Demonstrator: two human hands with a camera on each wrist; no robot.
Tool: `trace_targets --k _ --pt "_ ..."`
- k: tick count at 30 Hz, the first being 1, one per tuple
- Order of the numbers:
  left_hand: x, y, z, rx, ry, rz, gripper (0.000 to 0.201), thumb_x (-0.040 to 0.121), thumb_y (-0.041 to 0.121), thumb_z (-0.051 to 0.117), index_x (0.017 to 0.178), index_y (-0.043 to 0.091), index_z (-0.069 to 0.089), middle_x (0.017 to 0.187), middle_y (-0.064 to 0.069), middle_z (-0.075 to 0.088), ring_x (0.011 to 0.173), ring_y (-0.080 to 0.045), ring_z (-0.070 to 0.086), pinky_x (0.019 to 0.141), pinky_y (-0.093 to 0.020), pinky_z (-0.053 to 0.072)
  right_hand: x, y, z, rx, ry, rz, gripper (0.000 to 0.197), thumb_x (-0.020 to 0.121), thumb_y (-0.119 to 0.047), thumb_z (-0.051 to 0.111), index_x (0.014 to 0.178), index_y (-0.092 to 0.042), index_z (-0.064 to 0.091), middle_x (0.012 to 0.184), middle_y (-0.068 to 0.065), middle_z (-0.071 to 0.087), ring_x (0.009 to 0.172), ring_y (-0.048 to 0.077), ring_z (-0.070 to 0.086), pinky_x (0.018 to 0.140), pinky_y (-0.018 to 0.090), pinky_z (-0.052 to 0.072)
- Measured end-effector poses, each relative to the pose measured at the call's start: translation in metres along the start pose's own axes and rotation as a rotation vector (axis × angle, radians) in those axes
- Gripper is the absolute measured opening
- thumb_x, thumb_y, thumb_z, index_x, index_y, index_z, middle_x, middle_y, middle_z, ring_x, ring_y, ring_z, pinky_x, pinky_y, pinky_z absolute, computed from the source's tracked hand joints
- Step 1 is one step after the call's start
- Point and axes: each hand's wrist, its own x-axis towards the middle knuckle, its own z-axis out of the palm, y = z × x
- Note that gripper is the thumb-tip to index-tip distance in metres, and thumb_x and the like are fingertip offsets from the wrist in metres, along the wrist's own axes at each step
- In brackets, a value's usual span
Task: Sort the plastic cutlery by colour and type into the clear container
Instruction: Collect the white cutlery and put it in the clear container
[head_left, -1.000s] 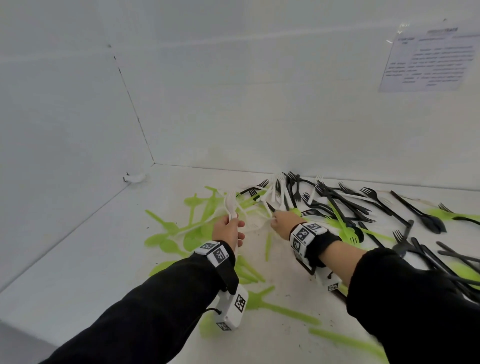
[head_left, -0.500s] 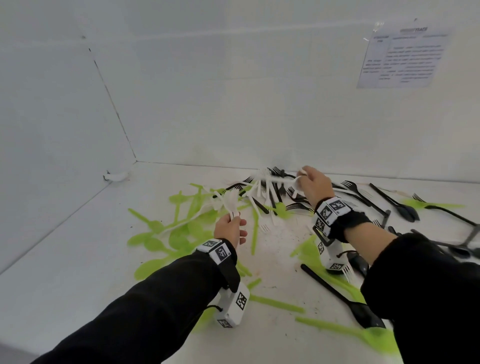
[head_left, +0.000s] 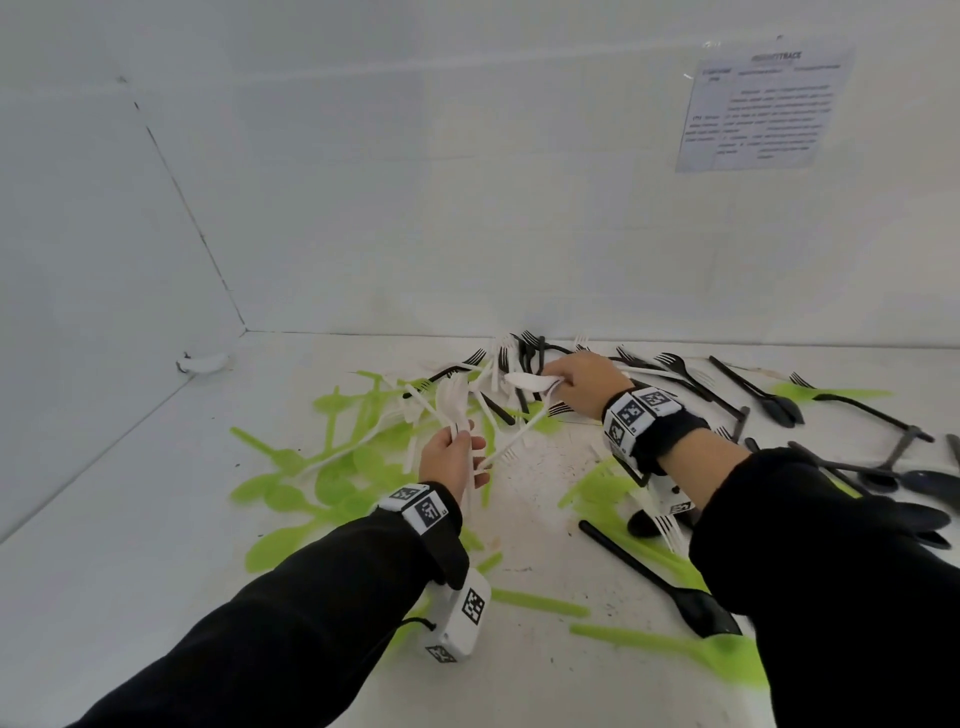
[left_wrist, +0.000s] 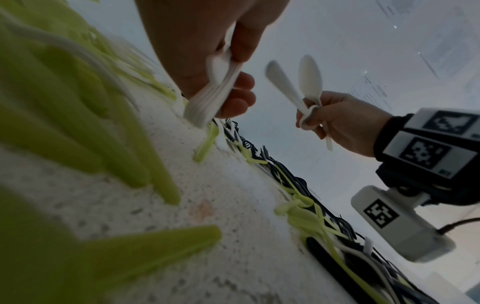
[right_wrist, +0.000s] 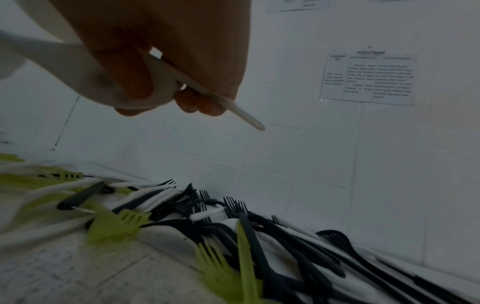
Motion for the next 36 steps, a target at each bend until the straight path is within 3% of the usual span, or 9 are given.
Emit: trace_targets --k 5,10,14,19,23,29,32,34,36 --pt "-0.01 -0.003 0.027 0.046 -0.142 -0.04 0.016 0.099 0.01 0.039 0.092 0.011 0.054 0.087 -0.006 0.057 0.046 -0.016 0.056 0.044 -0.023 0.042 -0.006 -0.007 0.013 0.179 0.043 0.023 0.027 0.084 -0.008 0.056 0.109 -0.007 0.065 0.106 0.007 0.065 0.097 0.019 0.054 0.078 0.018 0.033" --pt "-0.02 -0.006 0.055 0.073 -0.147 -0.022 0.014 0.098 0.01 0.035 0.103 0.009 0.048 0.077 -0.005 0.052 0.044 -0.015 0.034 0.039 -0.019 0.027 -0.014 -0.011 0.021 0.517 0.17 0.218 0.015 0.084 -0.011 0.058 0.098 -0.007 0.061 0.088 0.004 0.054 0.083 0.016 0.048 0.062 0.022 0.035" --pt "-0.021 -0.008 0.071 0.029 -0.148 -0.011 0.021 0.1 0.016 0.034 0.111 0.006 0.048 0.076 -0.006 0.049 0.041 -0.013 0.033 0.038 -0.019 0.026 -0.021 -0.015 0.026 0.779 0.244 0.396 0.026 0.087 -0.016 0.055 0.112 -0.009 0.057 0.093 0.001 0.056 0.086 0.016 0.053 0.079 0.026 0.042" --pt "-0.029 -0.009 0.087 0.161 -0.171 0.127 0.027 0.099 0.018 0.039 0.081 0.002 0.052 0.071 -0.005 0.052 0.042 -0.012 0.047 0.034 -0.016 0.035 -0.03 -0.01 0.027 0.84 0.237 0.535 0.025 0.086 -0.019 0.049 0.112 -0.016 0.048 0.087 0.0 0.051 0.08 0.019 0.055 0.068 0.025 0.042" --pt "-0.032 -0.012 0.099 0.202 -0.194 0.13 0.03 0.1 0.018 0.037 0.082 0.002 0.055 0.075 -0.008 0.056 0.052 -0.013 0.048 0.036 -0.012 0.037 -0.04 0.0 0.024 0.924 0.234 0.543 0.033 0.089 -0.02 0.049 0.121 -0.014 0.044 0.084 -0.002 0.054 0.074 0.021 0.058 0.054 0.025 0.045" --pt "-0.033 -0.019 0.117 0.213 -0.309 0.06 0.027 0.101 0.022 0.037 0.087 0.006 0.054 0.073 -0.005 0.054 0.055 -0.014 0.047 0.045 -0.02 0.041 -0.044 0.022 0.013 0.779 0.31 0.531 0.036 0.088 -0.013 0.053 0.124 -0.01 0.049 0.117 0.01 0.057 0.107 0.024 0.056 0.09 0.029 0.044" --pt "-0.031 -0.022 0.123 0.114 -0.279 0.01 0.023 0.102 0.019 0.033 0.096 0.008 0.052 0.067 -0.004 0.043 0.048 -0.013 0.036 0.042 -0.022 0.032 -0.045 0.022 0.011 0.856 0.27 0.569 0.041 0.094 -0.021 0.041 0.134 -0.012 0.039 0.135 0.017 0.037 0.121 0.031 0.044 0.095 0.034 0.043" --pt "-0.029 -0.019 0.124 0.054 -0.207 -0.009 0.022 0.102 0.017 0.031 0.102 0.008 0.051 0.068 -0.004 0.041 0.05 -0.013 0.035 0.042 -0.022 0.03 -0.049 0.021 0.015 0.79 0.195 0.565 0.033 0.098 -0.022 0.03 0.127 -0.014 0.044 0.135 0.019 0.036 0.115 0.032 0.045 0.097 0.042 0.044" --pt "-0.027 -0.018 0.122 0.047 -0.167 -0.014 0.023 0.101 0.017 0.031 0.098 0.008 0.052 0.068 -0.004 0.041 0.05 -0.014 0.036 0.043 -0.022 0.03 -0.055 0.02 0.017 0.737 0.122 0.566 0.033 0.099 -0.022 0.027 0.121 -0.013 0.05 0.127 0.018 0.039 0.104 0.032 0.05 0.085 0.042 0.05"
